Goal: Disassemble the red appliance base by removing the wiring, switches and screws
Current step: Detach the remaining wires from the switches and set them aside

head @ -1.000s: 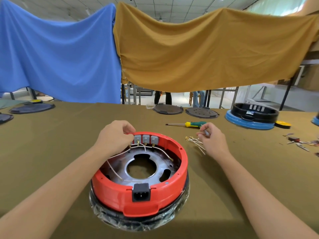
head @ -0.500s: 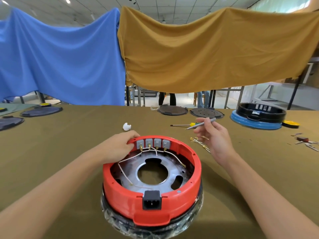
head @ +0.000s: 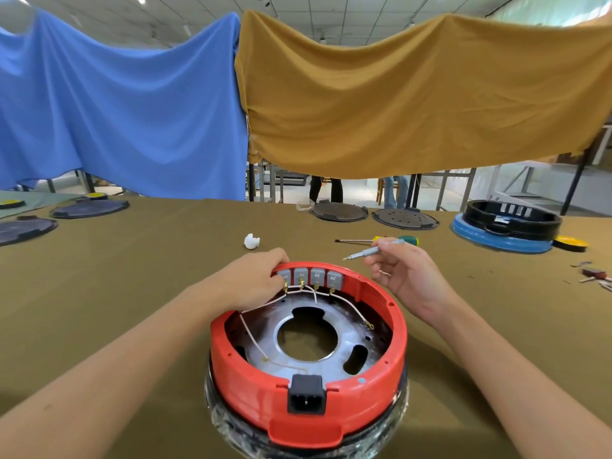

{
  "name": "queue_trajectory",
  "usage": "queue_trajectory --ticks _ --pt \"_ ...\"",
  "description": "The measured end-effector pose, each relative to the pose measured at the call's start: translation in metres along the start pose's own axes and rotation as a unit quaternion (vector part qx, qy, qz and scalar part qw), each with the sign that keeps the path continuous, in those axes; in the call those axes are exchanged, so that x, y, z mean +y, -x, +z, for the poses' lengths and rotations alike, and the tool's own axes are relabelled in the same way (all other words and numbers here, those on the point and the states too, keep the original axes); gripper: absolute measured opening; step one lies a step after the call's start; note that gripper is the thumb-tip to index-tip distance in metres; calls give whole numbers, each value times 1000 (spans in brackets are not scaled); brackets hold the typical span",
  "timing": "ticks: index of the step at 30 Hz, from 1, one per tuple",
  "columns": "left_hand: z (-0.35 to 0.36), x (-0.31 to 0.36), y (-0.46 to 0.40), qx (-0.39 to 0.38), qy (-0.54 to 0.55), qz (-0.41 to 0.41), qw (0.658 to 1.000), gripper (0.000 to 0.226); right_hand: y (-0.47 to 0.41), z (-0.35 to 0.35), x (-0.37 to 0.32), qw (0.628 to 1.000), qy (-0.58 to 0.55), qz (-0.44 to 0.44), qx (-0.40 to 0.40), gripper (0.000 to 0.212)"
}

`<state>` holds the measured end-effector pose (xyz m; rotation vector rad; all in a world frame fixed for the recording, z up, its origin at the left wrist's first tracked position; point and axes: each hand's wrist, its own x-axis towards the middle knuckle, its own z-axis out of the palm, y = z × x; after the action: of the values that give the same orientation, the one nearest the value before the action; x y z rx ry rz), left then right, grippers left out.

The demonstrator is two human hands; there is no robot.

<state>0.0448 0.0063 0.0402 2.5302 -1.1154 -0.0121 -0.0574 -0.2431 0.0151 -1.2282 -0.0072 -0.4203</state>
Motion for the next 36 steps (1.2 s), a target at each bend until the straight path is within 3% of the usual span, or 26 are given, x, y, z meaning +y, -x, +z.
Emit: queue_trajectory --ticks 3,9,15,19,24,29,36 --pt "-1 -2 0 7 15 4 1000 20 5 7 -1 999 34 -11 -17 12" --pt "-3 -2 -2 -15 48 39 998 22 12 42 -19 964 245 -79 -68 24" --pt "-9 -2 -3 -68 57 108 990 28 15 73 -17 927 353 -119 -49 23" --pt "-15 -3 -6 -95 -14 119 988 38 21 75 -10 914 385 -124 -24 25" --pt "0 -1 -2 -49 -49 96 993 34 30 77 -8 883 443 -158 -13 27" --pt "-4 7 7 15 60 143 988 24 37 80 -8 868 460 -188 21 28" --pt "6 14 12 50 -17 173 983 5 39 83 -9 845 495 -199 26 30"
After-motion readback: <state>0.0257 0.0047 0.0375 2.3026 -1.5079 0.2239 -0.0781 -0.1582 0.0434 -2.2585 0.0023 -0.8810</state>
